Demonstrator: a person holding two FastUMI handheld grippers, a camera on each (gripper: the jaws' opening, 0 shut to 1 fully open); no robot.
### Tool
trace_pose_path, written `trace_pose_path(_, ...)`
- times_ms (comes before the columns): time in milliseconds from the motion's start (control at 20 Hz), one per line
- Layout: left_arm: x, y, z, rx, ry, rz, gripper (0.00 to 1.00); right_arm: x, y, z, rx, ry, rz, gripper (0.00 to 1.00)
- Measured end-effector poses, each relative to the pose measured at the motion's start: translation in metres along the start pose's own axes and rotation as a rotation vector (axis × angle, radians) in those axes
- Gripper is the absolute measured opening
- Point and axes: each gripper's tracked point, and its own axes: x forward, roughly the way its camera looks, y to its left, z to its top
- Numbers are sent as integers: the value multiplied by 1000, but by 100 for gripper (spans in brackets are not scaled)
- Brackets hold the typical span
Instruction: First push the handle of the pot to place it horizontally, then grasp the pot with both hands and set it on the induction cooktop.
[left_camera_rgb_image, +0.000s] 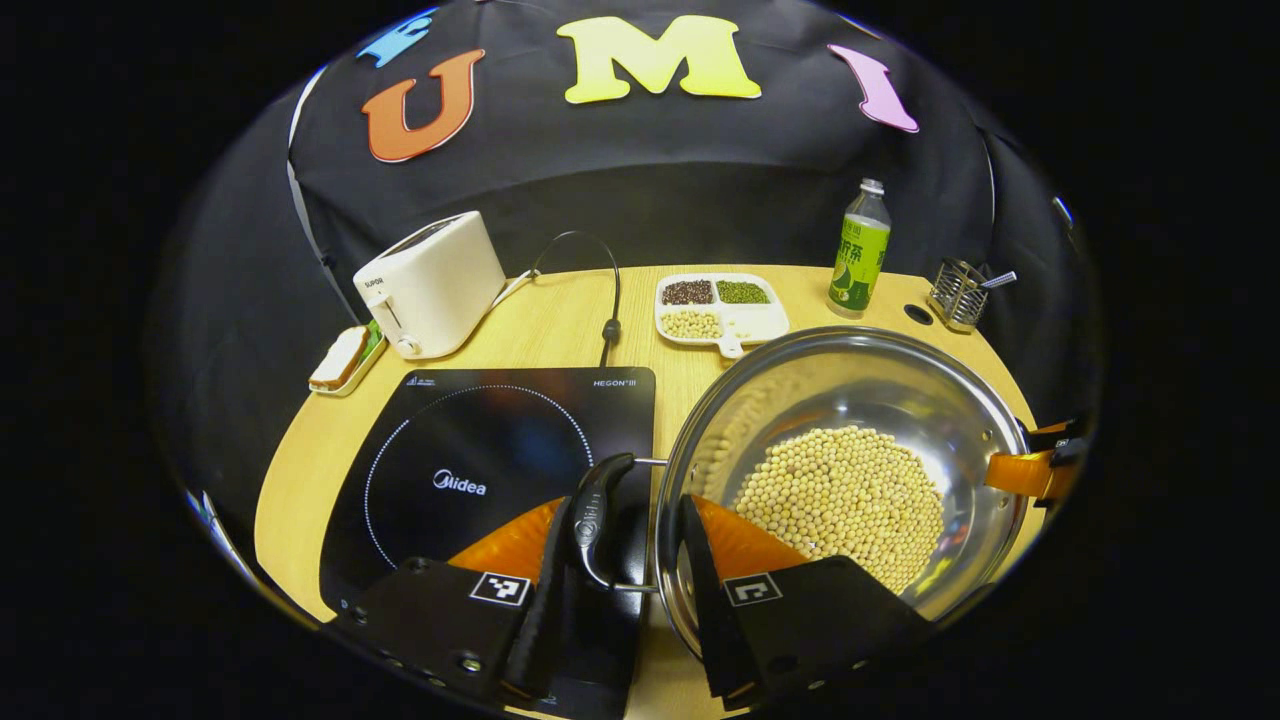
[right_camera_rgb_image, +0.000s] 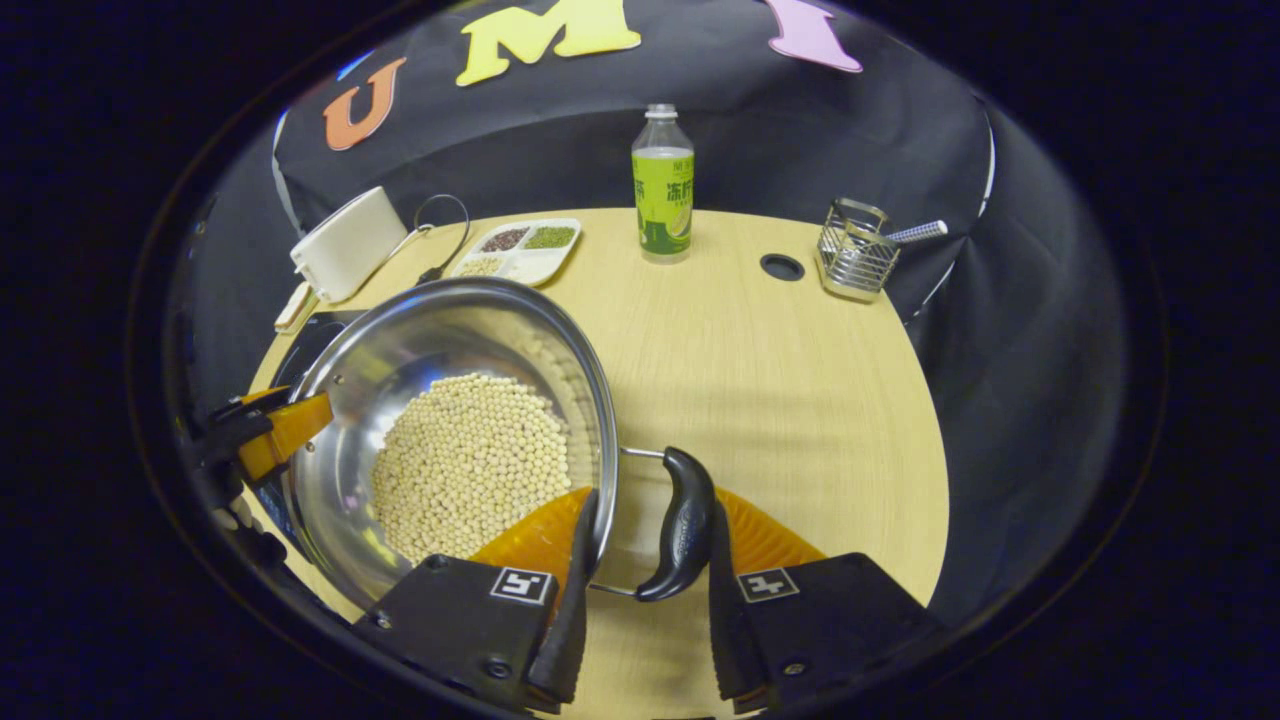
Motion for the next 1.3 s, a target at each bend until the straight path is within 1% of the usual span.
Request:
trace_pose_path(350,-22,23,16,-6,-28,2,55,-20,30,18,-2,-33,2,51)
trace_pose_path(850,-34,103,25,-3,-44,26,55,-33,109,30,11,-55,31,51)
trace_pose_path(1300,-34,177,28,41,-56,44,56,-28,184,29,45,-48,57,51)
